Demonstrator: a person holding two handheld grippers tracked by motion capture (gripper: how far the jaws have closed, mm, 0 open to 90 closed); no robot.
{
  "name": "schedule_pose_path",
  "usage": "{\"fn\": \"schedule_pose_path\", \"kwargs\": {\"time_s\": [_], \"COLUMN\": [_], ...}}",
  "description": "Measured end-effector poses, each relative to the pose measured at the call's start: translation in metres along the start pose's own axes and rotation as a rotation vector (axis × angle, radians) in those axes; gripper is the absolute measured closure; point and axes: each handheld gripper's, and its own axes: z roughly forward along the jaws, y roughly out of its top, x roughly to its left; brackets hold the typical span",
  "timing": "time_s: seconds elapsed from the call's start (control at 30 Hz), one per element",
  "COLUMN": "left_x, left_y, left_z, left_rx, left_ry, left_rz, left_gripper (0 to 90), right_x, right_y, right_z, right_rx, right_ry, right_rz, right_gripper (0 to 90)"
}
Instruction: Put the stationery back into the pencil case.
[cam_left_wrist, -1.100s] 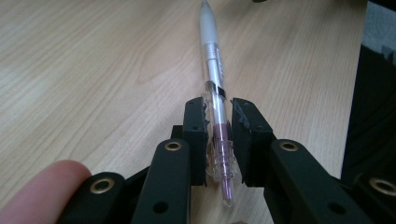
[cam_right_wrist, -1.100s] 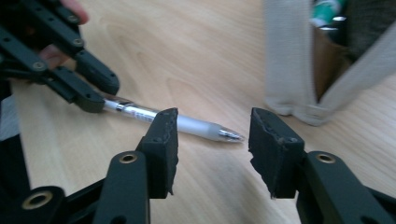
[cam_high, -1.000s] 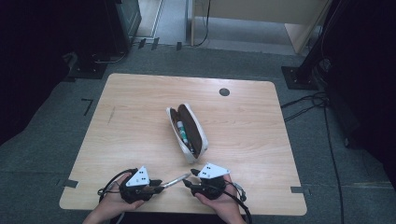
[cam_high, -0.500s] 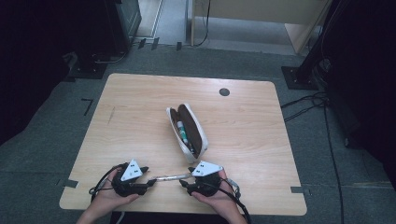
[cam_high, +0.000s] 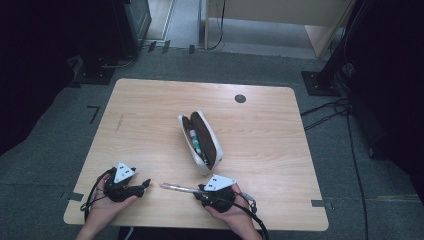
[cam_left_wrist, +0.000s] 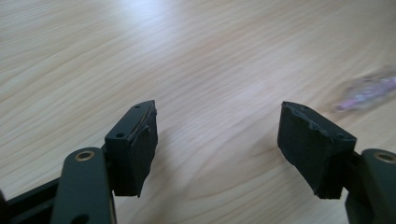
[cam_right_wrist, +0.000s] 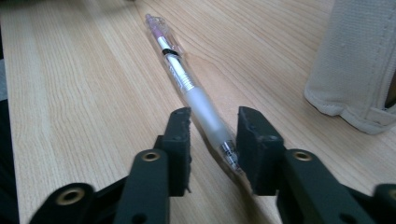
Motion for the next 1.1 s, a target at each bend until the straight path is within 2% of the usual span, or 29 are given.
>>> {"fn": "schedule_pose_path", "kwargs": {"time_s": [0.07, 0.13, 0.2, 0.33, 0.47, 0.57, 0.93, 1.03, 1.1], "left_x": [0.006, 0.011, 0.014, 0.017, 0.017, 0.019, 0.019, 0.019, 0.019], "left_y": [-0.002, -0.004, -0.005, -0.01, -0.01, -0.01, -0.01, -0.01, -0.01], "left_z": [-0.002, -0.002, -0.003, -0.003, -0.002, -0.001, -0.001, -0.001, -0.001], "left_rx": [-0.005, -0.021, -0.023, -0.029, -0.009, 0.001, 0.001, 0.001, 0.001], "left_ry": [0.026, 0.047, 0.068, 0.124, 0.112, 0.063, 0.063, 0.063, 0.063], "left_rz": [-0.022, -0.062, -0.071, -0.059, -0.056, -0.079, -0.08, -0.081, -0.08], "left_gripper": [28.2, 28.2, 27.7, 26.1, 25.0, 24.6, 24.3, 24.4, 24.3], "right_x": [0.0, 0.001, 0.002, 0.004, 0.005, 0.005, 0.013, 0.012, 0.013], "right_y": [0.0, 0.0, 0.0, 0.0, 0.001, 0.001, -0.001, -0.001, 0.0], "right_z": [0.0, -0.001, -0.001, -0.001, -0.005, -0.007, 0.0, 0.001, 0.002], "right_rx": [0.001, 0.003, 0.005, 0.001, -0.03, -0.039, -0.002, -0.002, -0.004], "right_ry": [-0.002, 0.001, 0.008, 0.016, 0.008, 0.001, -0.008, 0.003, 0.001], "right_rz": [-0.001, 0.006, 0.014, 0.022, 0.044, 0.044, 0.02, 0.036, 0.029], "right_gripper": [75.0, 77.2, 79.2, 80.6, 80.8, 80.9, 79.9, 75.2, 74.5]}}
